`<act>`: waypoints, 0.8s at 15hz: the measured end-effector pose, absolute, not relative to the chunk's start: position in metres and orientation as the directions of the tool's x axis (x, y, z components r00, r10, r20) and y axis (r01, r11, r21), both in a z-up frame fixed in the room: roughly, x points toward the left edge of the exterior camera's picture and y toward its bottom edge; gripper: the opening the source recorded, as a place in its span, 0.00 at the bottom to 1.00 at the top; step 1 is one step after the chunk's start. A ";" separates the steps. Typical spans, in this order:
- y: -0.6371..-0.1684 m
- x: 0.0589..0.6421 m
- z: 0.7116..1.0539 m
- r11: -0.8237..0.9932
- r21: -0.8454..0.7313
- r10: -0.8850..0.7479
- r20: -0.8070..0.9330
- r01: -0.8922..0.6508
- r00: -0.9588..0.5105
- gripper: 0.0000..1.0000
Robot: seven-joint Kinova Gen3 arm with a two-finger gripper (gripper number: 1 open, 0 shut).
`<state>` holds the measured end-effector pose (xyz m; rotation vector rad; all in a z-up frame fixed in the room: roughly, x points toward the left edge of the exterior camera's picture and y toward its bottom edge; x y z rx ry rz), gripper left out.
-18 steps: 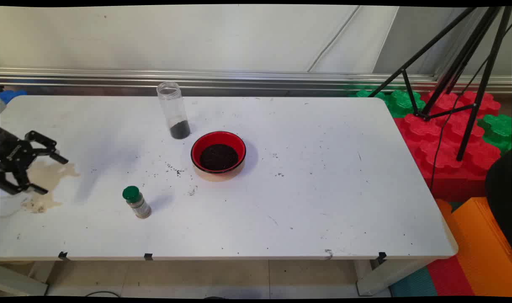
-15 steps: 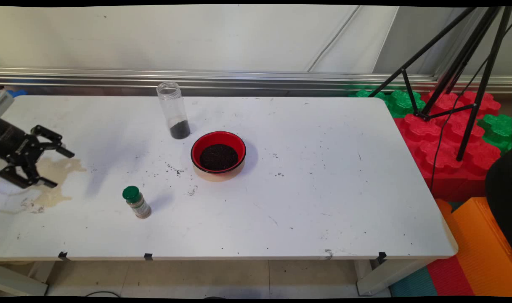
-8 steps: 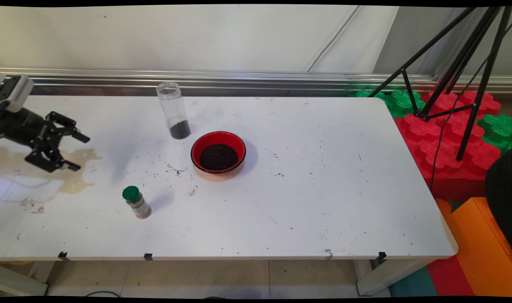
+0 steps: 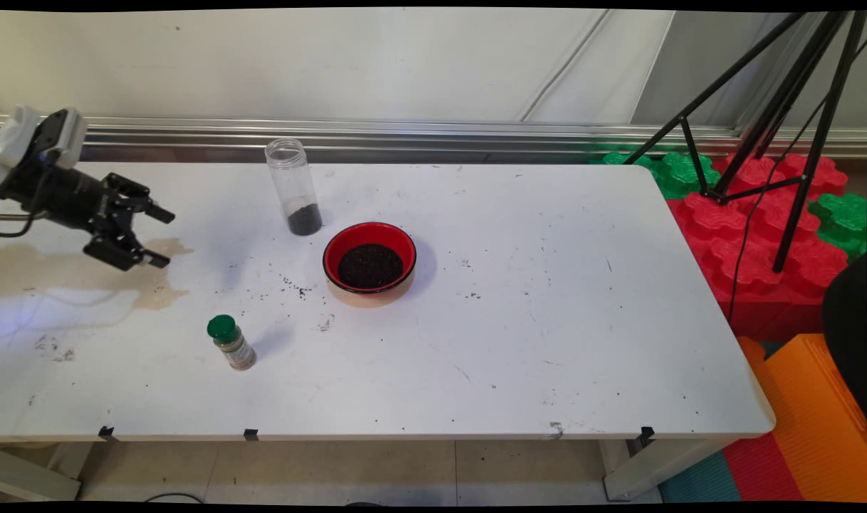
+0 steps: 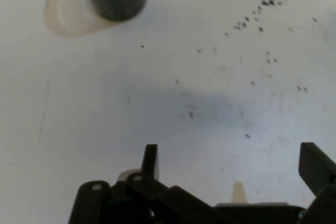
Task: Pick up the black seasoning powder from the table
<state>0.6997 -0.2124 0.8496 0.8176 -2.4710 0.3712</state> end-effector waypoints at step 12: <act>-0.254 0.670 0.821 0.711 -0.112 -0.496 0.620 -0.694 -0.608 1.00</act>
